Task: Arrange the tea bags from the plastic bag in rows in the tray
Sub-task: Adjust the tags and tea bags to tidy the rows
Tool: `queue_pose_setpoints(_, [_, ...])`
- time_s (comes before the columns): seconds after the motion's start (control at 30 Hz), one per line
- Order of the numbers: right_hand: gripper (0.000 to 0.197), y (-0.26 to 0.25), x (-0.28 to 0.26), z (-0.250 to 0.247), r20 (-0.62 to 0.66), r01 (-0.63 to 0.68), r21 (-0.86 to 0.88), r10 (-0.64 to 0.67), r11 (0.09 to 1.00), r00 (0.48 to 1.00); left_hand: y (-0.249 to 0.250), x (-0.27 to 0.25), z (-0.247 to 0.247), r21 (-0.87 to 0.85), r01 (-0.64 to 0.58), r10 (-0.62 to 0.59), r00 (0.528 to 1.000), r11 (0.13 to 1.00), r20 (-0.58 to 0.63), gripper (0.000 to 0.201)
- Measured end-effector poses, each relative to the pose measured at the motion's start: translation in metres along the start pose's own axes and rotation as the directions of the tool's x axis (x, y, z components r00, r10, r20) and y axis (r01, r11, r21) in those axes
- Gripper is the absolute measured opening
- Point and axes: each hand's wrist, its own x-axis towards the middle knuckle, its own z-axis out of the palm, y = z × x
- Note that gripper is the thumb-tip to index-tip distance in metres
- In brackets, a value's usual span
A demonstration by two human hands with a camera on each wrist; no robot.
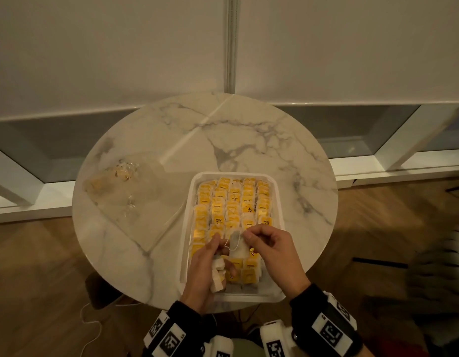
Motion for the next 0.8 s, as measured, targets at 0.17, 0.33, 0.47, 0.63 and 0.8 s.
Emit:
queue_pose_setpoints(0.17, [0.012,0.008,-0.005,-0.002,-0.058,0.049,0.038,-0.047,0.998,0.997,0.006,-0.009,0.006,0.31,-0.317,0.285,0.947,0.896,0.148,0.017])
queue_pose_setpoints(0.33, [0.003,0.016,-0.014,-0.009,-0.02,0.026,0.114,-0.024,0.993,1.0,0.006,-0.009,0.002,0.444,-0.435,0.412,0.898,0.783,0.154,0.015])
queue_pose_setpoints(0.47, [0.005,0.017,-0.018,-0.015,0.012,0.029,0.093,-0.03,0.995,0.999,0.003,-0.008,-0.002,0.554,-0.445,0.414,0.89,0.703,0.189,0.019])
queue_pose_setpoints(0.63, [0.009,0.009,-0.015,-0.025,-0.067,0.081,0.003,-0.081,0.997,0.994,0.004,-0.011,-0.004,0.532,-0.427,0.388,0.902,0.731,0.19,0.015])
queue_pose_setpoints(0.8, [0.012,0.005,-0.012,-0.032,-0.088,0.131,-0.131,-0.143,0.983,0.986,0.004,-0.011,-0.004,0.522,-0.401,0.376,0.913,0.753,0.159,0.019])
